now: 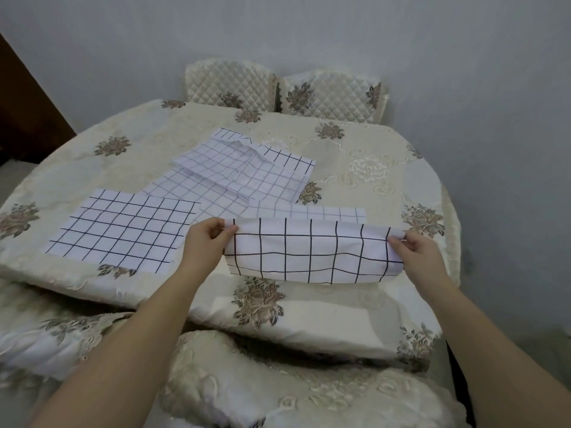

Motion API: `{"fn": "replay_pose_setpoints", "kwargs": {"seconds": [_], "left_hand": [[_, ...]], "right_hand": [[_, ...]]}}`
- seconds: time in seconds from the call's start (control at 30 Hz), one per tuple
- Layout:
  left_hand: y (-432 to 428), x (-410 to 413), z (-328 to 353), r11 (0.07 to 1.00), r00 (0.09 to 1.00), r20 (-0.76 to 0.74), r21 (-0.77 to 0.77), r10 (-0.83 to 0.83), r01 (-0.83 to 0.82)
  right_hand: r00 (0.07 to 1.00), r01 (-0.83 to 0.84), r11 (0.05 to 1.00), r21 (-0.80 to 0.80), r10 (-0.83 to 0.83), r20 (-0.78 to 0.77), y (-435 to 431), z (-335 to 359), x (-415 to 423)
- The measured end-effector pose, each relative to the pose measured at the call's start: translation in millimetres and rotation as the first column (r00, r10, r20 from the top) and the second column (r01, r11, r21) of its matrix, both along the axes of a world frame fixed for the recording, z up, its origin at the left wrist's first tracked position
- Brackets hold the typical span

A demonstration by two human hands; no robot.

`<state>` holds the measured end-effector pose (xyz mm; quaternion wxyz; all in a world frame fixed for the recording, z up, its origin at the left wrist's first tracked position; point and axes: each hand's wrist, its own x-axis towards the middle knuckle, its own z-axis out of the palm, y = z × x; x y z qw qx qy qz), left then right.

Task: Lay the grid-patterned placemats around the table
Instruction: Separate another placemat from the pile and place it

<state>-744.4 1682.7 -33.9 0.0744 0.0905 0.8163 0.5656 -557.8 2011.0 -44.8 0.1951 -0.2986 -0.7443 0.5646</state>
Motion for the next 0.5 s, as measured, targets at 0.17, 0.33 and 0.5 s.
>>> {"fn": "replay_pose_setpoints", "kwargs": {"seconds": [0.17, 0.33, 0.5], "left_hand": [[1, -4, -8, 1.000, 0.999, 0.033, -0.016, 0.011, -0.010], [8, -16, -19, 0.997, 0.998, 0.062, -0.070, 0.016, -0.012], [26, -35, -38, 0.985, 0.995, 0.099, -0.173, 0.001, 0.016]], "right_hand": [[0.999, 0.010, 1.000, -0.024, -0.009, 0.039, -3, -3, -3], [0.994, 0.022, 0.999, -0.044, -0.017, 0.107, 2, -15, -8], [0.977, 0.083, 0.994, -0.070, -0.067, 0.201, 16, -46, -18]]}}
